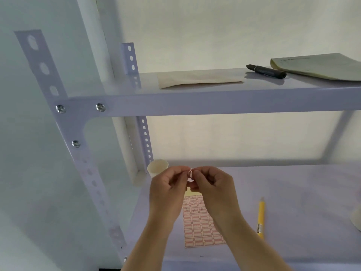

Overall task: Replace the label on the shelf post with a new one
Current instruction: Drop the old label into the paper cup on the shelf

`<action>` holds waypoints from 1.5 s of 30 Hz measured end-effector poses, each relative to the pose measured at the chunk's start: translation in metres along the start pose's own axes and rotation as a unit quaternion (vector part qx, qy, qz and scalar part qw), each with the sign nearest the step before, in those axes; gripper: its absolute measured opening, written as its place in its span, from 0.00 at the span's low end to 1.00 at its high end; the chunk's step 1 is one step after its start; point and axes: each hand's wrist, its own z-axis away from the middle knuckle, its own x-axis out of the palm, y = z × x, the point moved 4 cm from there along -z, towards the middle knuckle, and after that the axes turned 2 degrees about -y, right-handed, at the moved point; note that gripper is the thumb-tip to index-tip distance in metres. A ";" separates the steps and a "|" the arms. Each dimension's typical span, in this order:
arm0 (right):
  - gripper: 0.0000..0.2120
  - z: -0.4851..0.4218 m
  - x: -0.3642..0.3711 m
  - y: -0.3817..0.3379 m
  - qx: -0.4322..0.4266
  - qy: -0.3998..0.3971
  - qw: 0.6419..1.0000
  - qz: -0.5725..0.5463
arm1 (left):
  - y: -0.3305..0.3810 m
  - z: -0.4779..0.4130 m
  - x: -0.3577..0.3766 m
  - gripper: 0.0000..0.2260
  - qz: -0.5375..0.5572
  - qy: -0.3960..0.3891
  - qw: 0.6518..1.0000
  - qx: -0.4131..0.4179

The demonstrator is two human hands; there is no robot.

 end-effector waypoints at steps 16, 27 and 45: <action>0.09 -0.034 0.034 0.014 -0.076 0.107 0.990 0.050 | -0.014 -0.040 -0.008 0.13 0.015 -0.060 0.995 0.077; 0.08 -0.061 0.032 0.013 -0.101 0.024 0.992 0.070 | -0.013 -0.057 -0.009 0.12 -0.033 0.043 0.995 0.087; 0.07 -0.078 -0.018 0.056 -0.004 -0.006 0.992 0.126 | -0.064 -0.120 -0.036 0.07 -0.389 0.168 0.902 -0.078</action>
